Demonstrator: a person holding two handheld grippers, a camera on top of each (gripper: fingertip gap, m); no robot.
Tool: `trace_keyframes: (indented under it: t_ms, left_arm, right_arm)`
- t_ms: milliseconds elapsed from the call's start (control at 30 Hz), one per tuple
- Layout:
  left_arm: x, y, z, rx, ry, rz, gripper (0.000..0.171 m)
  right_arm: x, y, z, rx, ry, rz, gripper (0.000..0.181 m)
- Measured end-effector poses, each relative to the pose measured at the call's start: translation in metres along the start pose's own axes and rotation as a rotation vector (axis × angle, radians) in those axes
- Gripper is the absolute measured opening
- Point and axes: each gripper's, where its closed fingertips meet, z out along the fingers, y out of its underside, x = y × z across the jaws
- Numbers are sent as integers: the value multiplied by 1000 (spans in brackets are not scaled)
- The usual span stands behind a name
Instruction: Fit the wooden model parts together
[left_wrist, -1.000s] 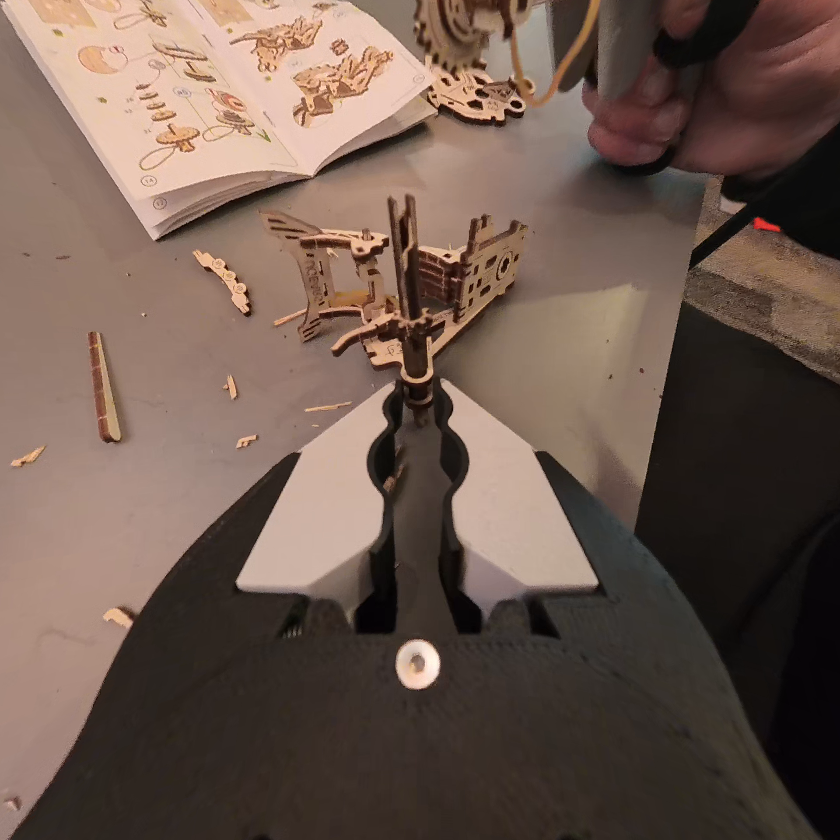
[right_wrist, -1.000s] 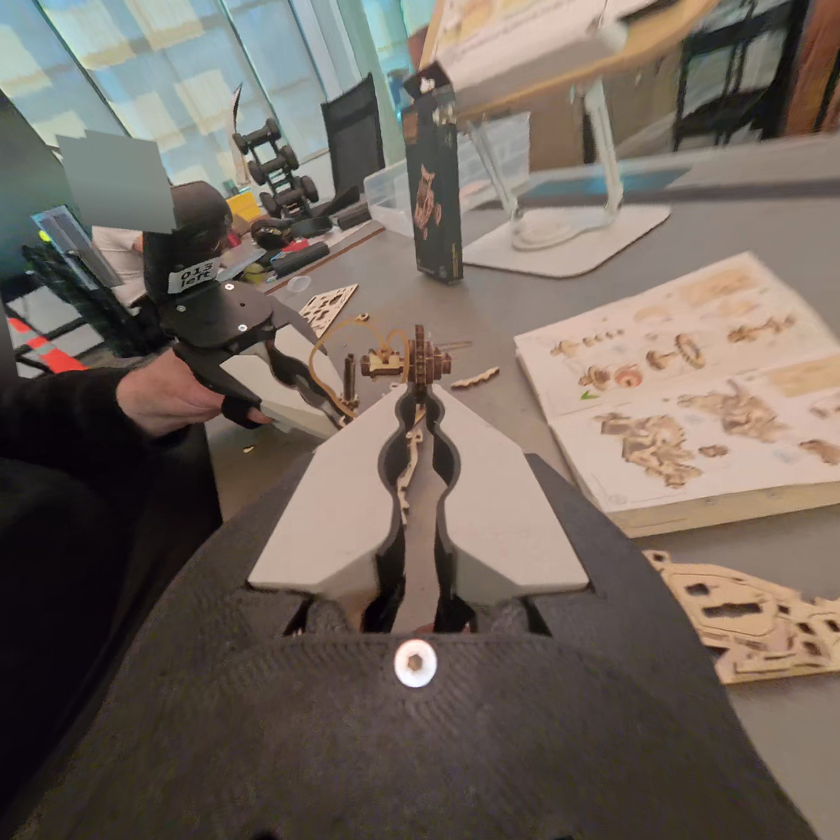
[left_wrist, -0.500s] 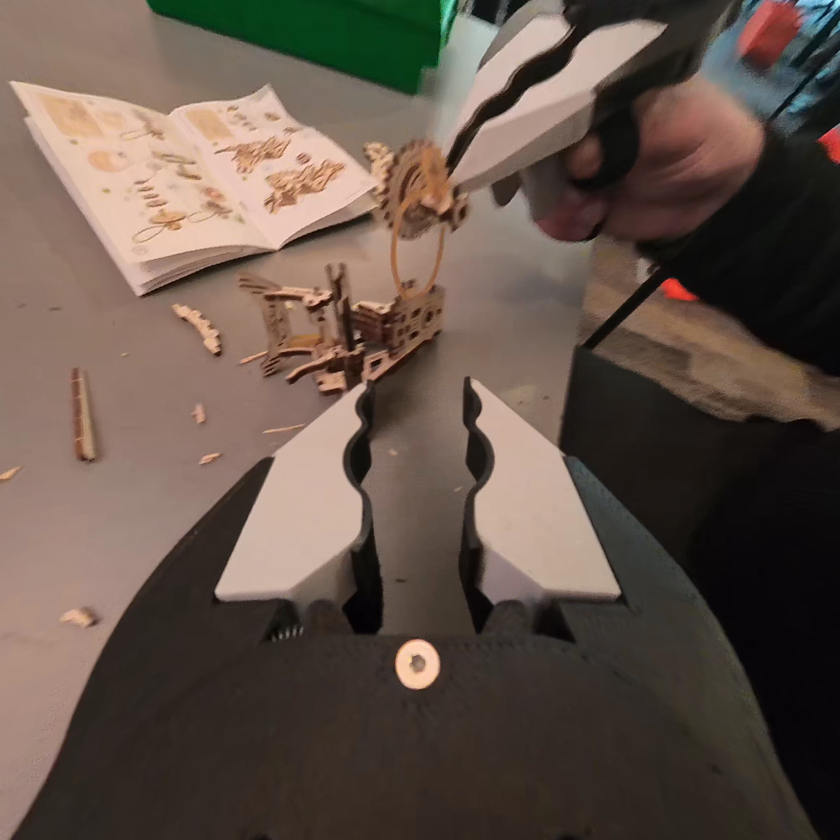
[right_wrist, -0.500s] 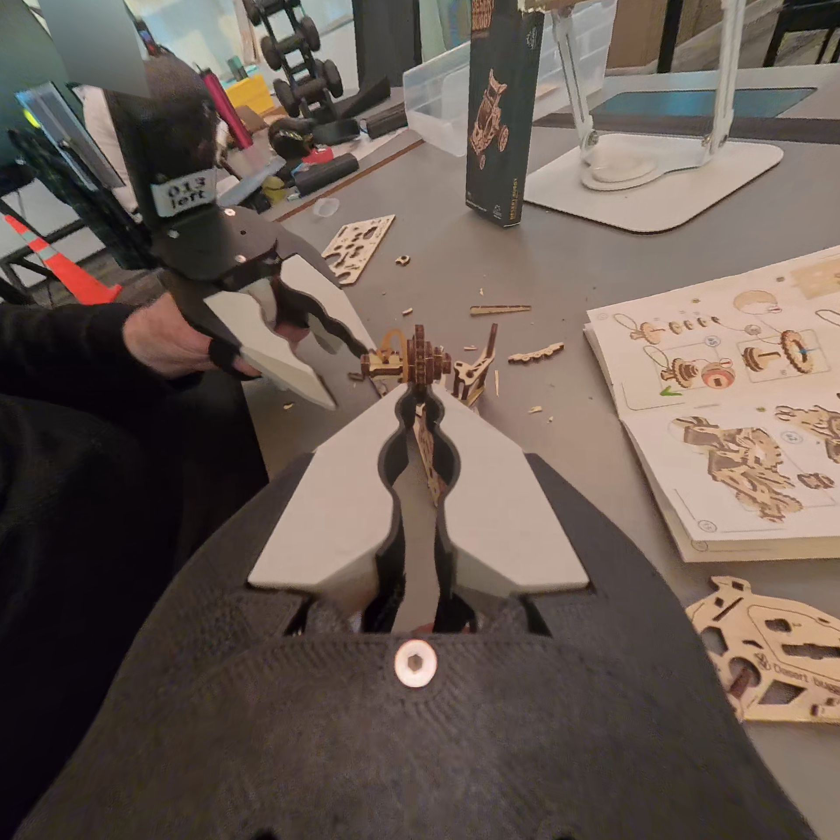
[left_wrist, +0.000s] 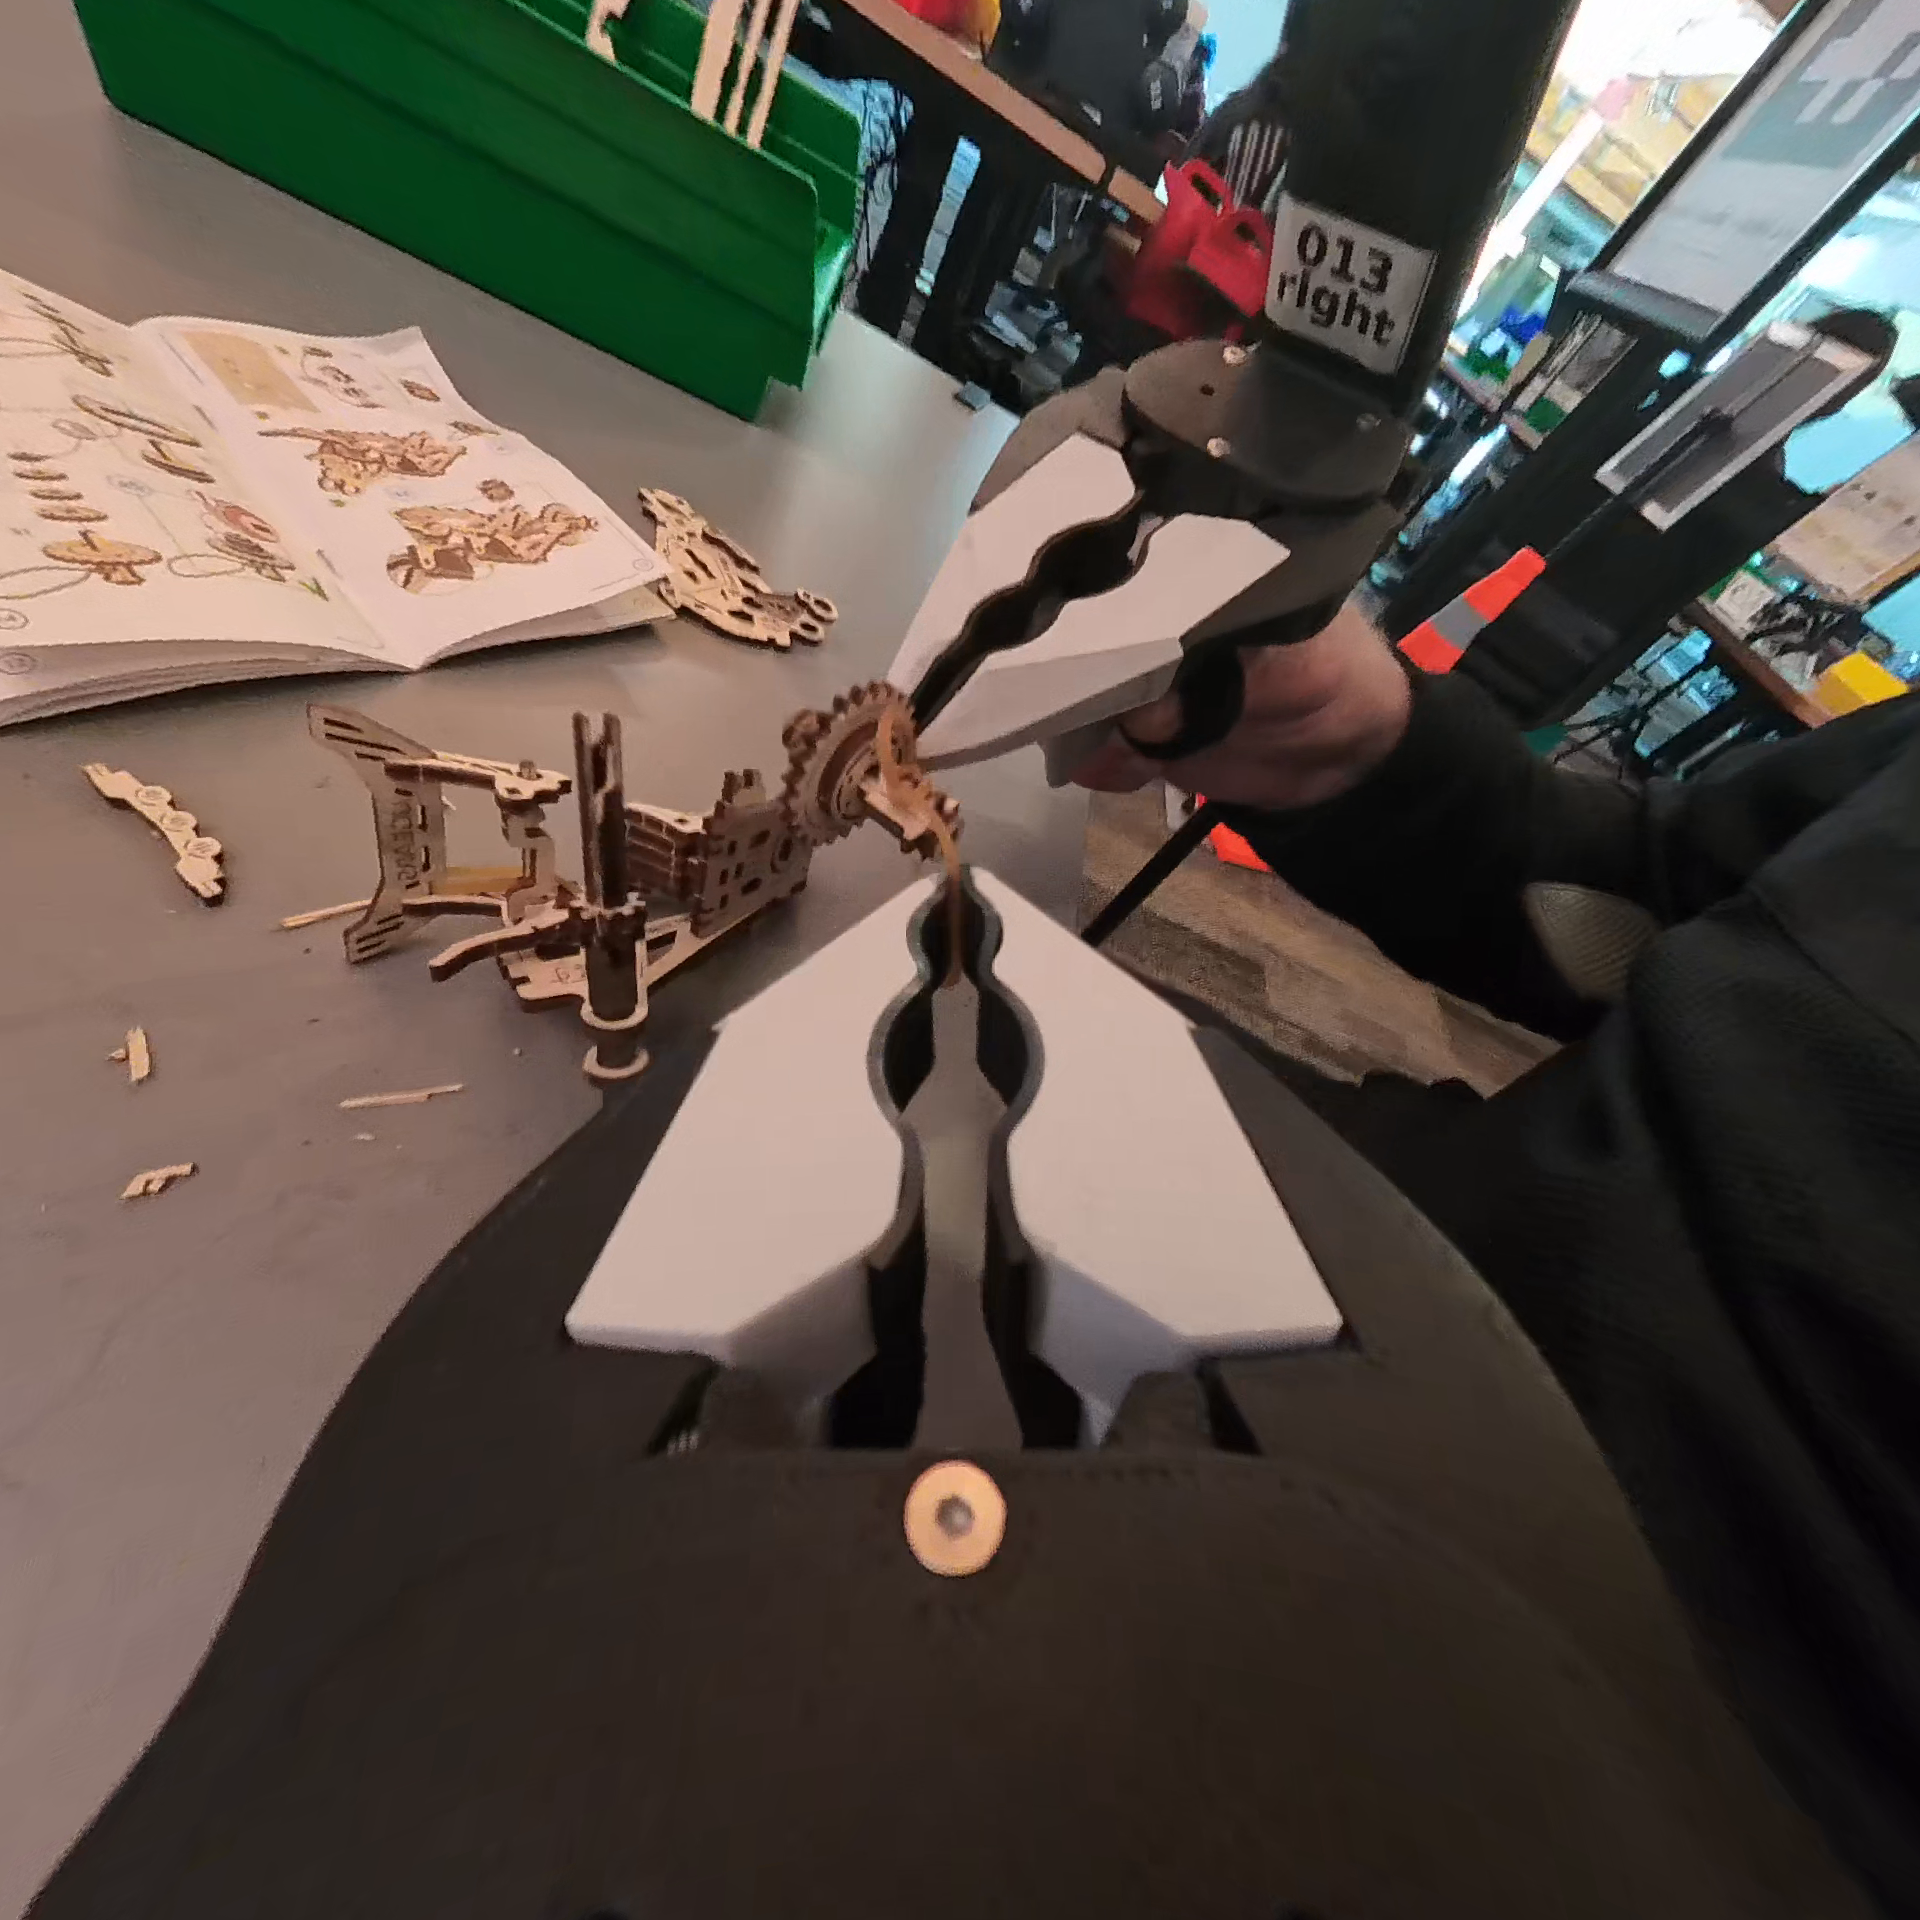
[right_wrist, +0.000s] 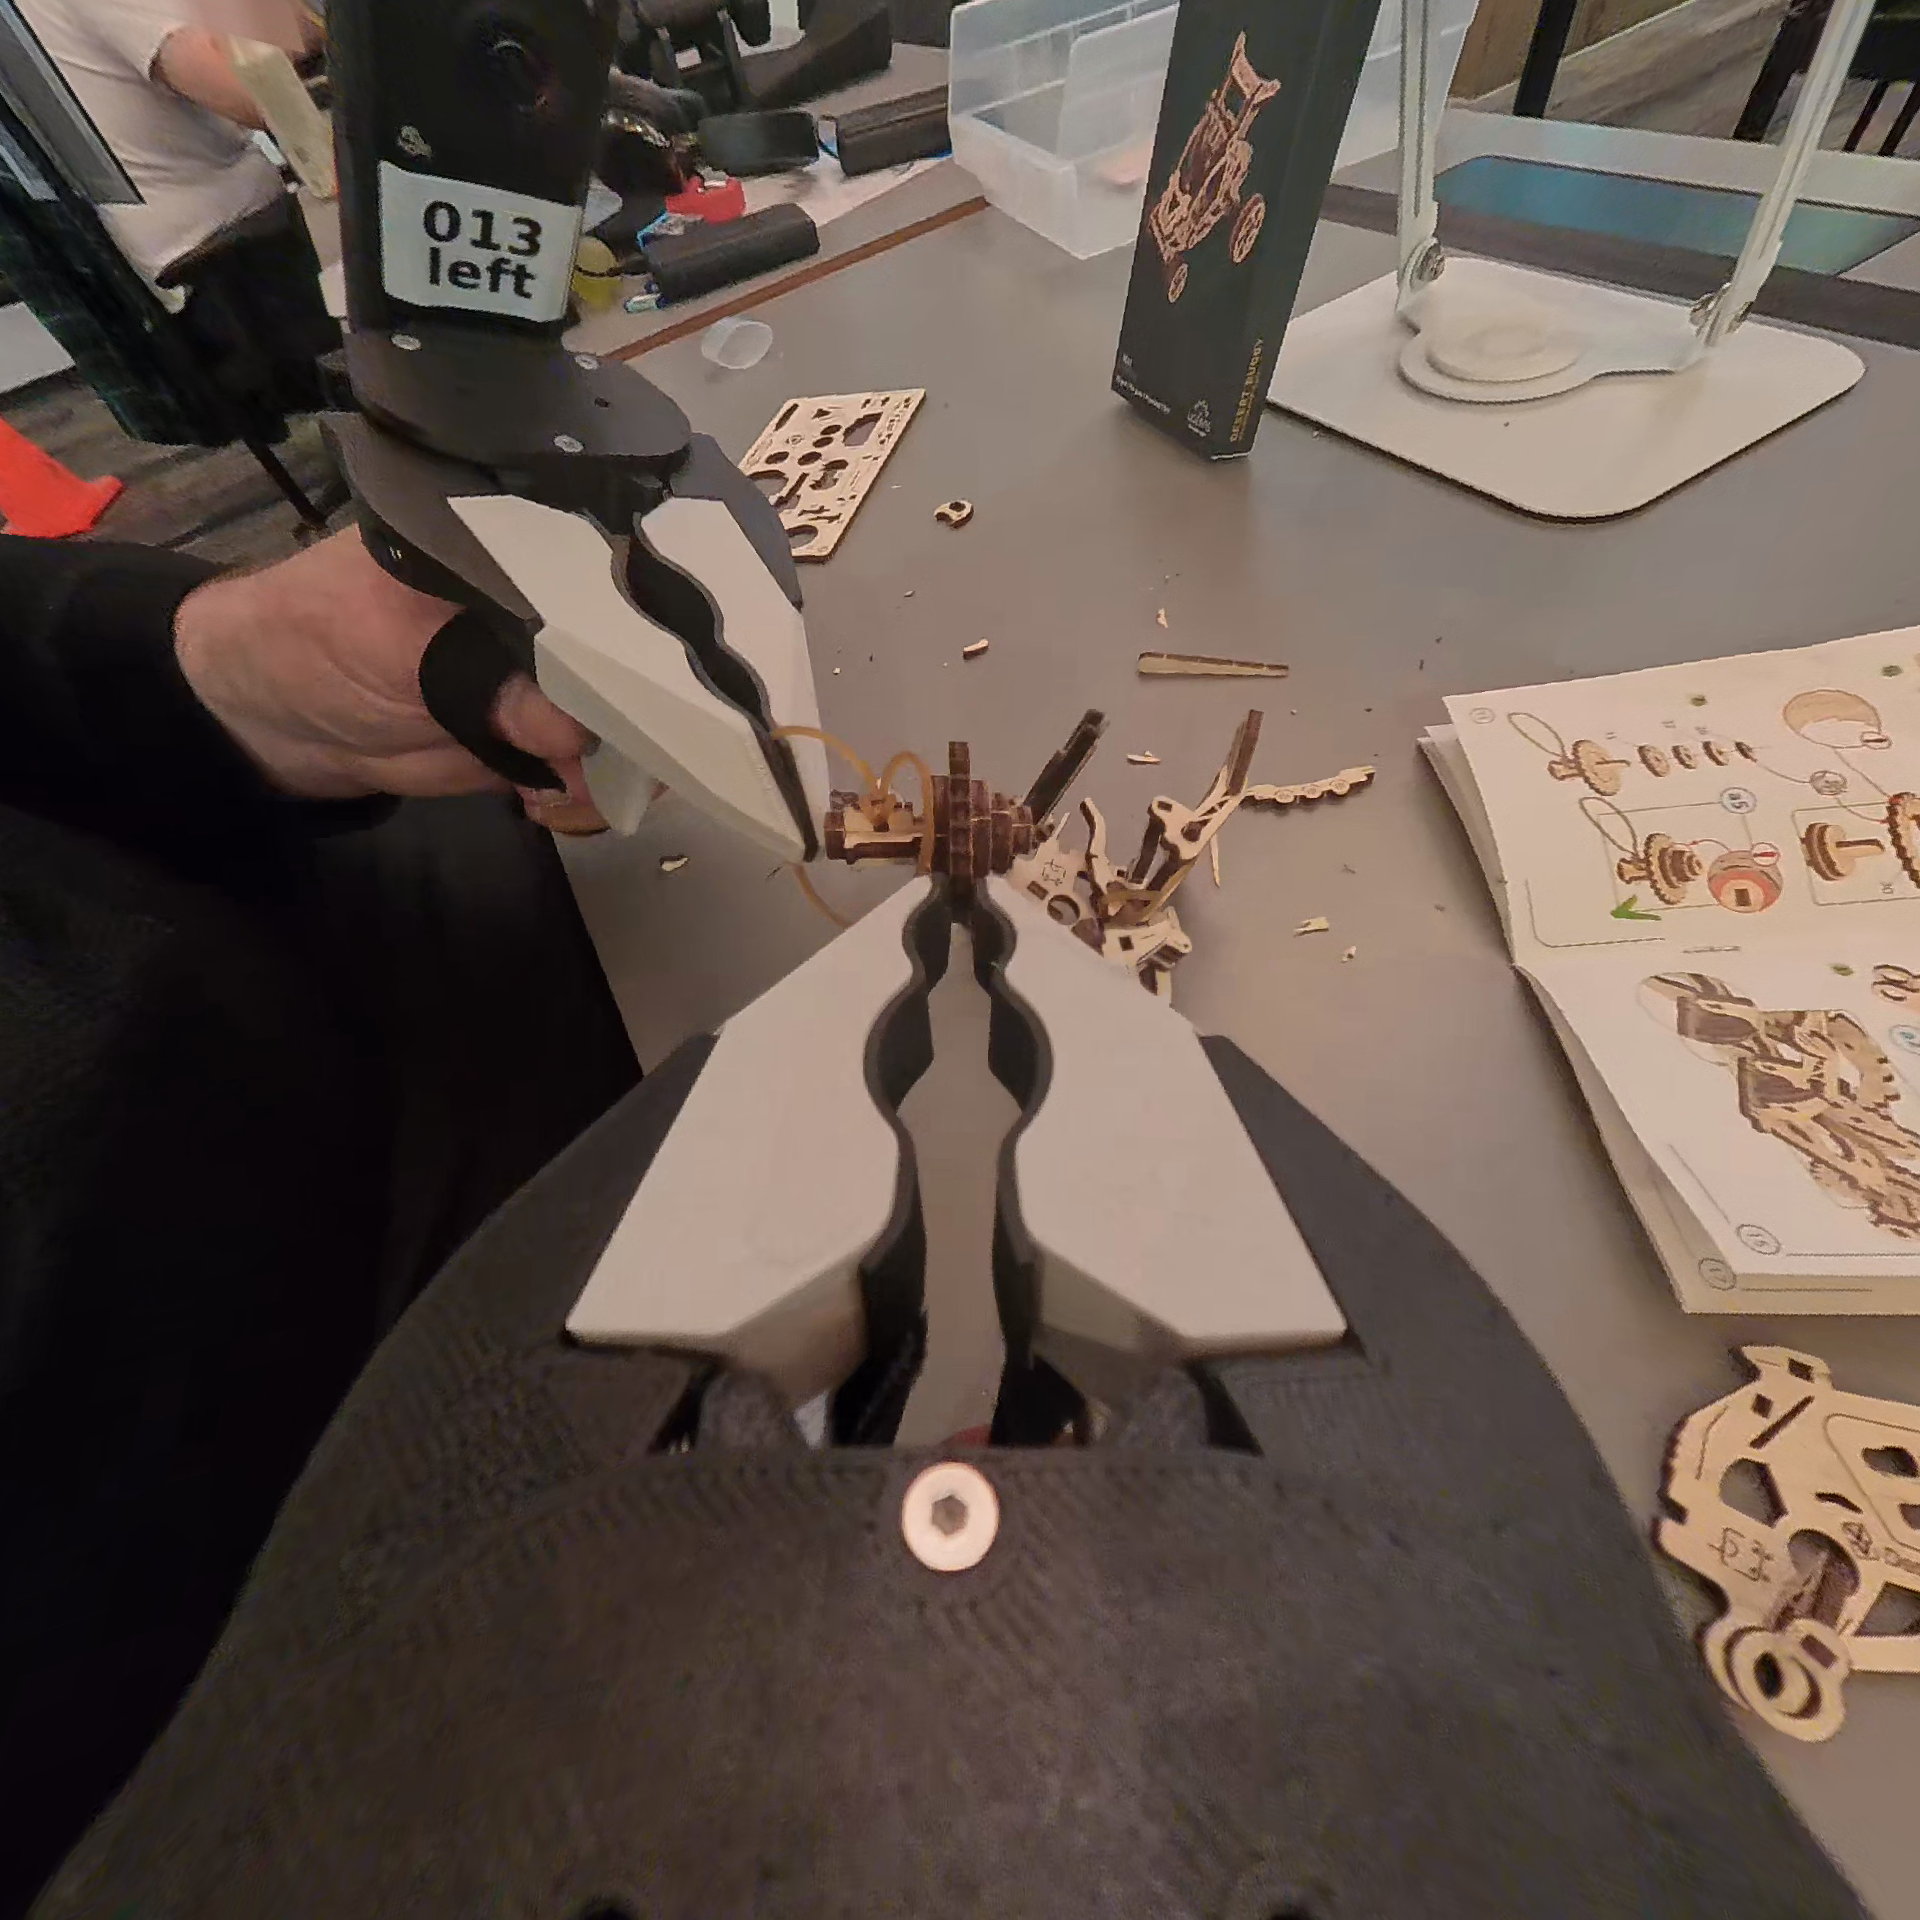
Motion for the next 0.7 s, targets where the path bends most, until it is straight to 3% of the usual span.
trace_keyframes:
  t_ms: [300, 533, 700]
  left_arm:
    - [-10, 17, -11, -128, -24, 3, 0]
    - [-16, 51, -9, -298, -67, 57, 0]
    - [-19, 55, -12, -321, -79, 67, 0]
  right_arm:
    - [-8, 14, 4, -43, -33, 8, 0]
    - [-17, 46, 15, -209, 2, -82, 1]
    - [-17, 50, 15, -216, 11, -85, 0]
